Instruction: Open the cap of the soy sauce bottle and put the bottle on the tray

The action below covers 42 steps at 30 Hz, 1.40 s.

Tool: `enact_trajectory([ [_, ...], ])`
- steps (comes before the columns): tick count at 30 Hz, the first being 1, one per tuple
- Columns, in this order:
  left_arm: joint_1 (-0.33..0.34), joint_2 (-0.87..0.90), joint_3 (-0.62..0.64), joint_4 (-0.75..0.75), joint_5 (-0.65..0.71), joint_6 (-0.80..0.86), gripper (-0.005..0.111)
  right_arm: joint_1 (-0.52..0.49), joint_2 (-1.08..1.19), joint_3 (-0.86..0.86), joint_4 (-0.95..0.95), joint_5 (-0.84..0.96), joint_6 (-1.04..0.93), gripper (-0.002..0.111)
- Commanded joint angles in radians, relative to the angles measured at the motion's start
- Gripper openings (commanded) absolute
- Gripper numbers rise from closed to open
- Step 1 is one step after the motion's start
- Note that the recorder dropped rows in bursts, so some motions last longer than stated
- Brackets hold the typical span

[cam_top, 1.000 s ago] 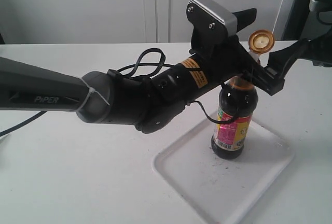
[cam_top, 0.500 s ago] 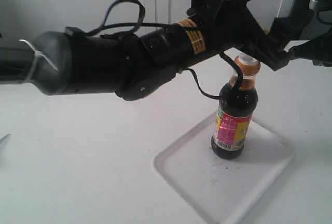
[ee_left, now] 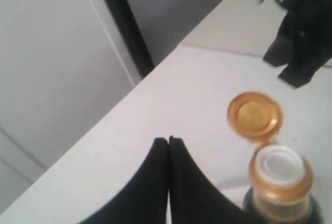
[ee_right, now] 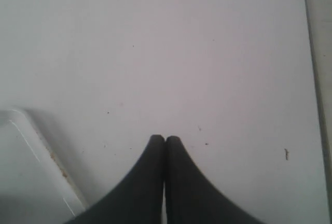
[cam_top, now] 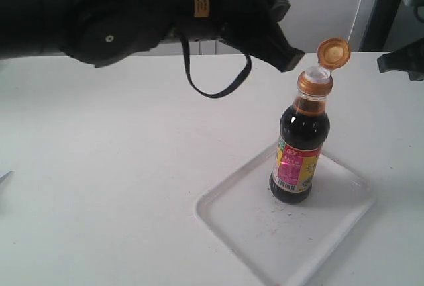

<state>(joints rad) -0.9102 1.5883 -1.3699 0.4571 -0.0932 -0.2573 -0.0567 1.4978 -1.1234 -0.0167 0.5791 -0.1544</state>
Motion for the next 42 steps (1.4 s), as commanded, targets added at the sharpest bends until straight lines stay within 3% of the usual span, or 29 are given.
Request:
enact_trajectory([
  [1, 0.032, -0.057, -0.005, 0.002, 0.199, -0.013, 0.000, -0.004, -0.045, -0.021, -0.014, 0.088, -0.011, 0.000],
  [8, 0.107, -0.101, -0.005, 0.002, 0.436, -0.008, 0.000, -0.004, -0.088, -0.025, -0.014, 0.172, -0.024, 0.000],
  [14, 0.182, -0.135, 0.002, 0.002, 0.558, -0.003, 0.000, -0.004, -0.135, -0.025, -0.014, 0.218, -0.032, 0.000],
  [21, 0.298, -0.187, 0.093, 0.007, 0.571, 0.004, 0.000, -0.004, -0.222, -0.025, -0.001, 0.228, -0.060, 0.000],
  [33, 0.569, -0.327, 0.246, -0.009, 0.645, 0.004, 0.000, -0.003, -0.344, 0.031, 0.000, 0.166, -0.060, 0.000],
  [42, 0.702, -0.444, 0.359, -0.060, 0.630, -0.007, 0.000, -0.003, -0.443, 0.103, 0.044, 0.092, -0.062, 0.000],
])
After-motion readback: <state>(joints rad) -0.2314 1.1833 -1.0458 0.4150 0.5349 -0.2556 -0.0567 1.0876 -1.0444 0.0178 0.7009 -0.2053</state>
